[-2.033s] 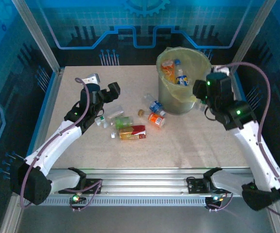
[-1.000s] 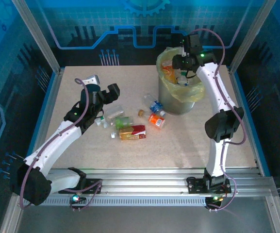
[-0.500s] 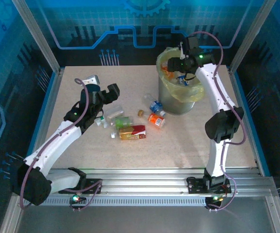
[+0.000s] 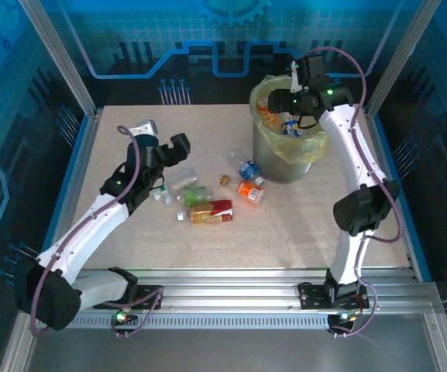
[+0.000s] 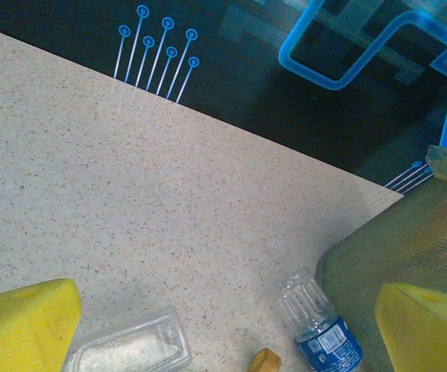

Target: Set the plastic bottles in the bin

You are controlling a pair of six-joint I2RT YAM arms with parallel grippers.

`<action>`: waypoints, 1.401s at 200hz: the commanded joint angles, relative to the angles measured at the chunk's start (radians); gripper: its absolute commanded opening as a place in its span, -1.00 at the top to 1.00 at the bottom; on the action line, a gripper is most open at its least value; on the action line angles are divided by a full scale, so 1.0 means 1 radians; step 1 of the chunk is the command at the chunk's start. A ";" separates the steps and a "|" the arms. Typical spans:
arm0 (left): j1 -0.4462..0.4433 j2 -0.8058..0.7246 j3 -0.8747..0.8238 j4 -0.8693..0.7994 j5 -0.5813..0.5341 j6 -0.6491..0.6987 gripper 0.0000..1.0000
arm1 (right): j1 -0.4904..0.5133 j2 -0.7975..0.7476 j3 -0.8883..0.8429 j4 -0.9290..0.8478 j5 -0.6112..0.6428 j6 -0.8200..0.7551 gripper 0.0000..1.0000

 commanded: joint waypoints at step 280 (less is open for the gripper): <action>0.182 -0.306 -0.314 -0.243 -0.085 -0.309 -0.98 | 0.729 -0.060 -0.465 -0.053 0.133 -0.437 -1.00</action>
